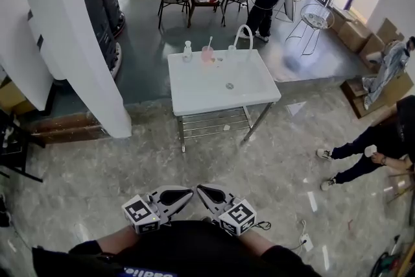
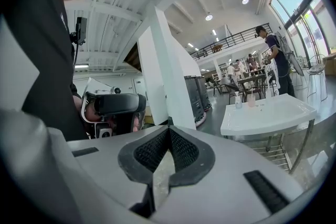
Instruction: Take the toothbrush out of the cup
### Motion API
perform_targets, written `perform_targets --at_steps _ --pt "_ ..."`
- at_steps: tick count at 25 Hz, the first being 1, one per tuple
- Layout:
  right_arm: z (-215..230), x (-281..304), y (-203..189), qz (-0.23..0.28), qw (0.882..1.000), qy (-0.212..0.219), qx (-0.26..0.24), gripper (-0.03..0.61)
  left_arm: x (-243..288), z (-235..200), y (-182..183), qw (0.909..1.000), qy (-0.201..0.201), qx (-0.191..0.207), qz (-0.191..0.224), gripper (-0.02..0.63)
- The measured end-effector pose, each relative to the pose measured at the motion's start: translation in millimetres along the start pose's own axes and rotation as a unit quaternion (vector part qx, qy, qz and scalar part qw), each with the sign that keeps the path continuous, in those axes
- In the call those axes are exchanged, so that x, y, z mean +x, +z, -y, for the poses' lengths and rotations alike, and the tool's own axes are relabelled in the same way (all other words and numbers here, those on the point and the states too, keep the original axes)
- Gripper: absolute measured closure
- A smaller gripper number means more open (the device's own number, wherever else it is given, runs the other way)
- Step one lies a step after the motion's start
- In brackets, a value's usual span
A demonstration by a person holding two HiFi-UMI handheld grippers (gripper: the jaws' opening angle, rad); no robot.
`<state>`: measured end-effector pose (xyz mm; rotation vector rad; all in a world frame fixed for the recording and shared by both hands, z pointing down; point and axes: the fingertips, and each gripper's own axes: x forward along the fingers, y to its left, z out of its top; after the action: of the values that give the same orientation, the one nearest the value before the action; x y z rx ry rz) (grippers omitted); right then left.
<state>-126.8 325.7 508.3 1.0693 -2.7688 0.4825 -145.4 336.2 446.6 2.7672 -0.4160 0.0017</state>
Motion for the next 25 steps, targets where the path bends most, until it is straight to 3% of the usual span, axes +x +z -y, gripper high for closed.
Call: perform_targets --at_steps 8,18,25 --pt "11.3 -16.6 8.5 0.008 1.0 0.008 -0.004 0.568 16.7 8.5 4.5 0.9998 0.012 0.017 0.004 0.604" --pt "28.9 -40.5 5.7 0.015 0.999 0.031 -0.002 0.568 37.3 14.5 -16.1 0.9986 0.053 0.003 -0.011 0.604" --pt "47.4 -39.0 6.1 0.01 1.0 0.022 0.004 0.568 52.1 1.6 -15.5 0.9991 0.041 -0.005 0.002 0.604"
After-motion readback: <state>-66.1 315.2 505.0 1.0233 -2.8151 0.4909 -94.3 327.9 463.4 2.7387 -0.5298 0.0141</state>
